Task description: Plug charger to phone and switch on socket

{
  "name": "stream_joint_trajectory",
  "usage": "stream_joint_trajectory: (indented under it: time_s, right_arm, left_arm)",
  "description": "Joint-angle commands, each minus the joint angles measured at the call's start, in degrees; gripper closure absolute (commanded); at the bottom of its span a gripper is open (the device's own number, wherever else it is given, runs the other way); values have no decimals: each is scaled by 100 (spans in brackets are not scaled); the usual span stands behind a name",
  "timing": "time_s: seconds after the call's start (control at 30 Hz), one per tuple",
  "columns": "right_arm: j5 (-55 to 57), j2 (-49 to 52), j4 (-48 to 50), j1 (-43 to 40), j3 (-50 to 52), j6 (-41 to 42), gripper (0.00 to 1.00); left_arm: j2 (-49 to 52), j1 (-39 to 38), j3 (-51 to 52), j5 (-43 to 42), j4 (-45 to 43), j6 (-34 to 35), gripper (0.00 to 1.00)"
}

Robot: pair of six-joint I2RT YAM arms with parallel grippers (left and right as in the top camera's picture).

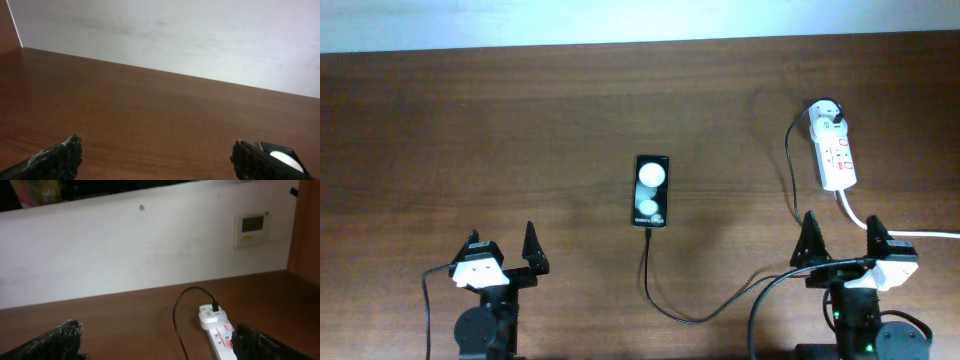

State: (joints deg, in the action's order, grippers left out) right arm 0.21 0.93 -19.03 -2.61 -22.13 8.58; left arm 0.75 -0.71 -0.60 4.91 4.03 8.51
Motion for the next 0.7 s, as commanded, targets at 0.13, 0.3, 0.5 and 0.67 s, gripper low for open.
stream_joint_trajectory:
  time_s: [0.13, 0.3, 0.5, 0.67]
  right_arm:
    - [48, -72, 1674, 31, 1095, -46, 1]
    - [50, -72, 2437, 31, 1733, -81, 1]
    - [48, -72, 2446, 31, 2166, -800, 1]
    - [46, -72, 1821, 31, 2181, -925, 1]
  left_arm:
    - [2, 9, 9, -17, 33, -90, 1]
    - [2, 9, 9, -17, 33, -90, 1]
    - [2, 9, 9, -17, 33, -90, 1]
    - [2, 9, 9, -17, 33, -90, 1]
